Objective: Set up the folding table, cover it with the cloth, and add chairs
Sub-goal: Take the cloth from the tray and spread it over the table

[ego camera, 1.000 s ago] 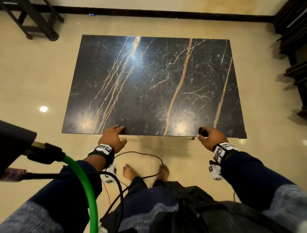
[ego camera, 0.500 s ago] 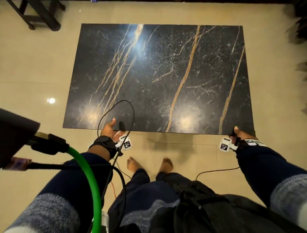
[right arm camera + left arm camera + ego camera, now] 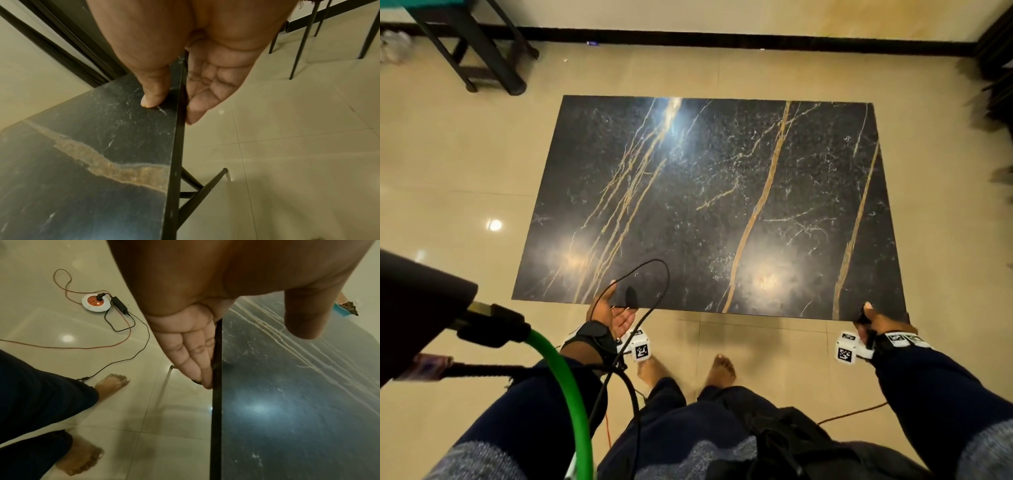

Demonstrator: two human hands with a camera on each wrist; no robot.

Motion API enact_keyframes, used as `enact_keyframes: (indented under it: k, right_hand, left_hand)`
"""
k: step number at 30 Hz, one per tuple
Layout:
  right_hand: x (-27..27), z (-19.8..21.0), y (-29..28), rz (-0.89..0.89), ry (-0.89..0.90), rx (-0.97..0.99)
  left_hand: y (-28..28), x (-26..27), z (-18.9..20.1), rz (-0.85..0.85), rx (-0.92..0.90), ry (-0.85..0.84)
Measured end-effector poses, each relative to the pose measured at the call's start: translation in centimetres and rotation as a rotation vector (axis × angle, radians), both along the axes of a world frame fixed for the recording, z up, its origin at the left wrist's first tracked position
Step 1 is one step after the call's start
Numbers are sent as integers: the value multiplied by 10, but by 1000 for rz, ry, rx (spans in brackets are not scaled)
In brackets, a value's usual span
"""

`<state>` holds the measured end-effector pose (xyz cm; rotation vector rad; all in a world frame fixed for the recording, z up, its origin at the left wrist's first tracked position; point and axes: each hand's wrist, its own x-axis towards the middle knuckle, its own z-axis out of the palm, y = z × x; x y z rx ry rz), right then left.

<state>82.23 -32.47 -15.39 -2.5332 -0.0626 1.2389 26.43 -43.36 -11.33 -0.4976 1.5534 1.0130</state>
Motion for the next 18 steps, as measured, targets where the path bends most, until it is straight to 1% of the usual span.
enact_keyframes:
  k: [1, 2, 3, 5, 7, 8, 9, 10, 11, 12, 13, 14, 15, 16, 17, 18]
  right_hand:
    - [-20, 29, -1, 63, -24, 14]
    - [-27, 41, -4, 128, 2, 26]
    - [-28, 41, -6, 181, 26, 27]
    - [-31, 43, -8, 201, 1, 30]
    - [-34, 48, -9, 182, -82, 20]
    - [-33, 49, -8, 171, -108, -13]
    - [-37, 60, -5, 189, -131, -41]
    - [-40, 66, 1, 242, -176, -54]
    - [-43, 70, 8, 304, -231, -99]
    - [-46, 75, 14, 338, -257, -110]
    - [-55, 77, 20, 363, -284, -111]
    - [-68, 79, 27, 416, -332, -77]
    - [-88, 84, 35, 531, -380, -63]
    - [-112, 83, 45, 675, -423, -15]
    - [-143, 87, 58, 834, -414, 41]
    - [-174, 87, 73, 980, -367, 109]
  left_hand:
    - [-1, 1, 1, -13, 1, 8]
    - [-3, 1, 3, -23, 6, 17]
    - [-5, 0, 4, -26, 14, 24]
    - [-8, -2, 8, -33, 13, 25]
    - [-9, -2, 12, -58, 7, 29]
    - [-9, 0, 15, -100, -22, 56]
    - [-6, 0, 17, -184, -107, 151]
    - [-4, -3, 18, -295, -238, 321]
    - [1, -9, 18, -436, -388, 524]
    - [8, -15, 21, -571, -496, 697]
    - [17, -20, 24, -703, -524, 842]
    - [28, -25, 27, -841, -484, 955]
    - [43, -29, 28, -999, -422, 1020]
    - [60, -31, 27, -1158, -369, 1043]
    - [78, -32, 25, -1276, -315, 1052]
    - [99, -30, 25, -1358, -254, 1059]
